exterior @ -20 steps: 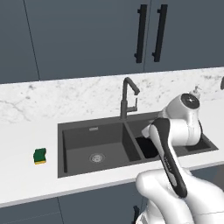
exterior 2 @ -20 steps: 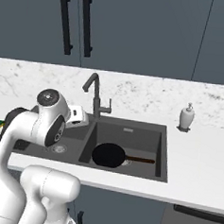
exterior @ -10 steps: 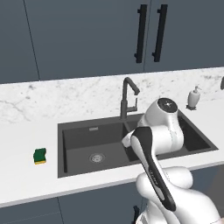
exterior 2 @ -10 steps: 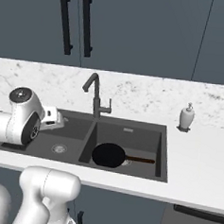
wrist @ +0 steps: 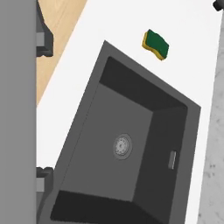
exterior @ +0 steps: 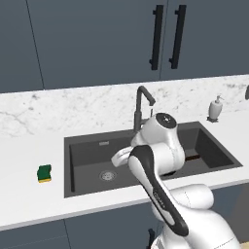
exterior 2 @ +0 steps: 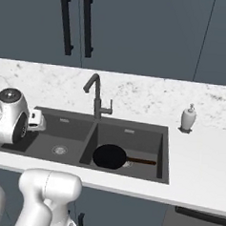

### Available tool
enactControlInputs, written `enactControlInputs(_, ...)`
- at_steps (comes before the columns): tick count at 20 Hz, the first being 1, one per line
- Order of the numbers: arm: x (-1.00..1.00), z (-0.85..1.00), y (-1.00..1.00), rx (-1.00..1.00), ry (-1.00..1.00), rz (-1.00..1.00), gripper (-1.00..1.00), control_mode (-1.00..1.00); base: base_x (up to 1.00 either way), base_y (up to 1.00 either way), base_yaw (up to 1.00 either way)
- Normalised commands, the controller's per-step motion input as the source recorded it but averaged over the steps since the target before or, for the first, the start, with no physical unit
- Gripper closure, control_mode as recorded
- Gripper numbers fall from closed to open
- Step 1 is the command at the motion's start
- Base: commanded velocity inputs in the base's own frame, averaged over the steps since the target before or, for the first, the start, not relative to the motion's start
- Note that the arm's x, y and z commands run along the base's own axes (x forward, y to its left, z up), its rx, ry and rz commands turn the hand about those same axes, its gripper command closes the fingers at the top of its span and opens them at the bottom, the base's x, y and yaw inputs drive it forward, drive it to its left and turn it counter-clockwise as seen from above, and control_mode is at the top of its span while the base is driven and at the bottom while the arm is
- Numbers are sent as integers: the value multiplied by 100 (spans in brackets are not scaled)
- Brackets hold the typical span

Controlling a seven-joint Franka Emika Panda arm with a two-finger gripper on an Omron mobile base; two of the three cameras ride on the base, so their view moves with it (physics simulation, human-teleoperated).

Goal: Pick the pan and sponge and place them into the sink. Then turn on the water.

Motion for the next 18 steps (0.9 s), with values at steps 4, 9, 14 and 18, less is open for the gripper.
enactControlInputs(4, -6, -33, 65, 10, -3, 1, -100, -100, 0, 0, 0)
enactControlInputs(9, -3, -10, 70, 1, 0, 4, -100, -100, 0, 0, 0)
enactControlInputs(14, 0, 0, 70, 0, 2, 3, -100, -100, 0, 0, 0)
enactControlInputs(18, 0, 0, 63, 0, 5, 2, -100, -100, 0, 0, 0)
